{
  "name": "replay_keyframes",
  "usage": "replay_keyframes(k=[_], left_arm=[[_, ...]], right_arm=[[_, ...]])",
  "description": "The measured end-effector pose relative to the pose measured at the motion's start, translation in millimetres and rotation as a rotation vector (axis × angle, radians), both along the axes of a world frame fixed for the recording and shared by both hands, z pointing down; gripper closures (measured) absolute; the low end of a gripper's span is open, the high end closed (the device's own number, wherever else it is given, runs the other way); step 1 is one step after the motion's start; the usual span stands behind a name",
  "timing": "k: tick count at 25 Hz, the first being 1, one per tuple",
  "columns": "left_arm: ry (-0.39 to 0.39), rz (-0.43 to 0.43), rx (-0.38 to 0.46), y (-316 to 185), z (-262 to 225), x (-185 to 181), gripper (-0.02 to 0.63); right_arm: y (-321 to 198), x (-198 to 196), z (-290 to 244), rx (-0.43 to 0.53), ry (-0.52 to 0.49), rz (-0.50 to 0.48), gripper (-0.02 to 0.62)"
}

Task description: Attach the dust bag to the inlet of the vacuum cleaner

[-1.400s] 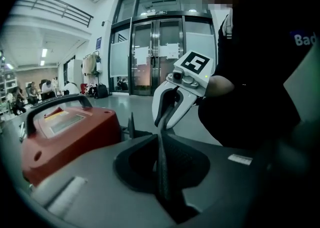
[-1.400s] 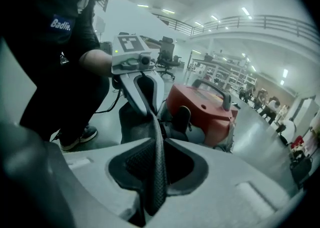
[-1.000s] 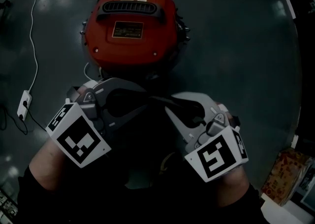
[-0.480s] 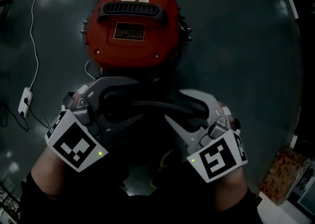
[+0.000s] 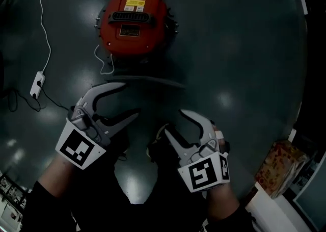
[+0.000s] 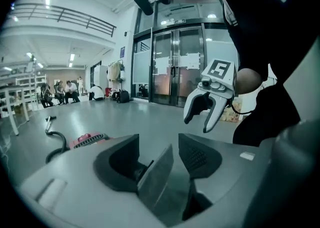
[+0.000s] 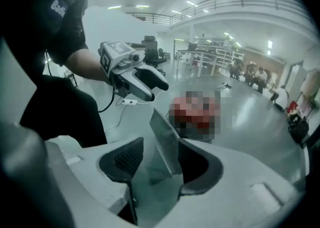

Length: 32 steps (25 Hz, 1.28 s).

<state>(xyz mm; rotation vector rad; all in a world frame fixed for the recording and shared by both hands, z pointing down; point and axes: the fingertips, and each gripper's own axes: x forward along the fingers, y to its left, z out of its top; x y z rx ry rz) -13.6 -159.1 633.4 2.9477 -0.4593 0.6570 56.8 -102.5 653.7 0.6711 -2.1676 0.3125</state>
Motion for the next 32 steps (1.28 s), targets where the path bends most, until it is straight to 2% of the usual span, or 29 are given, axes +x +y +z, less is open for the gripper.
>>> replay_keyframes(k=[2,4,6,10,13,17,22,27,30,32], left_arm=[[0.048,-0.018,-0.044,20.0,-49.5,-4.0,0.373],[0.156,-0.077,-0.085,36.7,-112.8,-6.7,0.393],[0.221,-0.136,-0.087,51.8,-177.3,-8.1,0.418],[0.249,-0.274,-0.089,83.5,-279.8,-21.0,0.423],[0.286,-0.323,-0.07,114.8,-337.7,-34.6,0.423],[0.281,-0.314,-0.059,164.3,-386.3,-57.5,0.43],[0.367,-0.298,-0.016,212.4,-428.5,-96.4,0.44],[0.385,-0.186,0.058,283.3,-470.6,-114.5,0.46],[0.399,-0.188,0.064,315.1,-490.4,-122.2,0.465],[0.43,-0.192,0.072,331.6,-505.5,-121.6,0.483]], right_arm=[[24.3,-3.3,-42.0,-0.04,-0.053,0.025,0.377],[50.6,-8.0,-86.1,-0.064,-0.092,0.02,0.379],[77.1,-8.6,-130.4,-0.07,-0.121,-0.005,0.379],[120.6,-9.4,-210.8,-0.114,-0.212,-0.027,0.379],[149.9,-13.7,-252.0,-0.148,-0.269,-0.02,0.379],[186.4,-35.5,-299.2,-0.128,-0.289,-0.004,0.382],[221.9,-80.9,-349.7,-0.027,-0.299,0.044,0.385],[262.4,-125.4,-407.2,0.063,-0.408,0.11,0.403],[278.0,-137.2,-447.0,0.147,-0.461,0.109,0.405],[286.3,-136.8,-472.5,0.205,-0.515,0.105,0.439]])
